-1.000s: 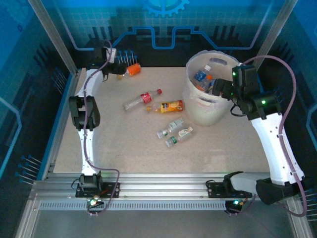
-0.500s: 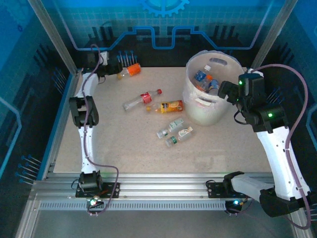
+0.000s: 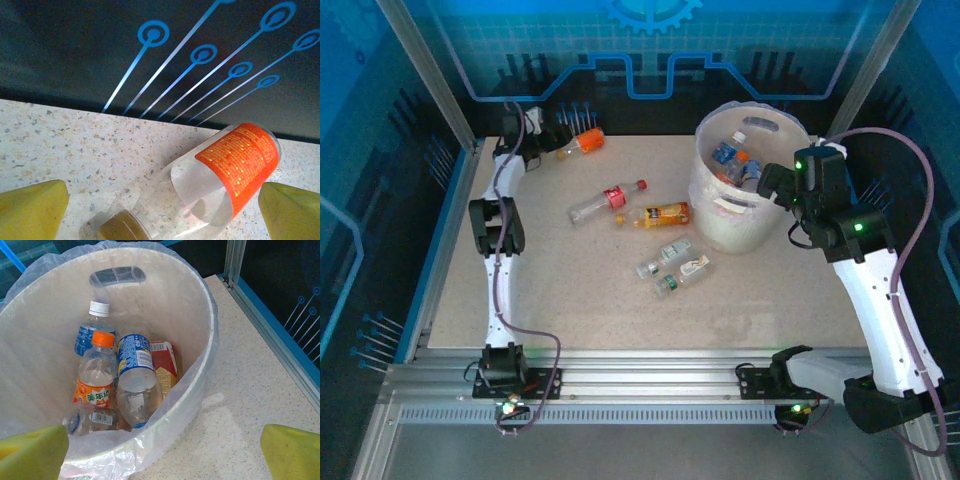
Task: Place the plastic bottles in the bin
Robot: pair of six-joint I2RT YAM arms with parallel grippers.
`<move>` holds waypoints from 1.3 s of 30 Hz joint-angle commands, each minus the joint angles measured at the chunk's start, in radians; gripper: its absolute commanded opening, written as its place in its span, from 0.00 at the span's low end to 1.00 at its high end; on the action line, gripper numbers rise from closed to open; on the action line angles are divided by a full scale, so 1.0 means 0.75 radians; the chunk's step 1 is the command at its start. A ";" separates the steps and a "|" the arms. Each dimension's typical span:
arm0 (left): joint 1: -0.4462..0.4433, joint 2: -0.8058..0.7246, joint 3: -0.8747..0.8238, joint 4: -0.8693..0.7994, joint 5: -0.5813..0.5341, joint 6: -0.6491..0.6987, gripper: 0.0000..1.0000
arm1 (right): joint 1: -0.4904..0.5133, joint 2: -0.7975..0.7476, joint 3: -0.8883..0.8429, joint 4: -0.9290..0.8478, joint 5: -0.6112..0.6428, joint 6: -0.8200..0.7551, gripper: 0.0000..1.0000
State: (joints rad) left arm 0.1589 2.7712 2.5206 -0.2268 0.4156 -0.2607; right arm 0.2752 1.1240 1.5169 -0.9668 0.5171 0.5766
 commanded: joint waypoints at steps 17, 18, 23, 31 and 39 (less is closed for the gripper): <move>-0.066 0.037 0.075 -0.075 0.034 -0.071 0.99 | 0.028 -0.067 -0.039 0.027 0.045 0.018 1.00; -0.068 0.030 0.065 -0.083 0.034 -0.065 0.99 | 0.029 -0.069 -0.039 0.027 0.045 0.015 1.00; -0.096 -0.039 -0.017 -0.137 0.008 0.022 0.99 | 0.028 -0.075 -0.049 0.033 0.053 0.013 1.00; -0.154 -0.095 -0.035 -0.310 -0.173 0.220 0.92 | 0.029 -0.083 -0.062 0.040 0.048 0.015 1.00; -0.213 -0.108 -0.027 -0.432 -0.315 0.386 0.89 | 0.028 -0.098 -0.077 0.056 0.043 0.019 1.00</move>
State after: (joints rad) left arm 0.0139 2.7506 2.5092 -0.4759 0.2478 -0.0521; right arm 0.2829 1.0698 1.4704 -0.9493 0.5278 0.5770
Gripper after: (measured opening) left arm 0.894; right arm 0.996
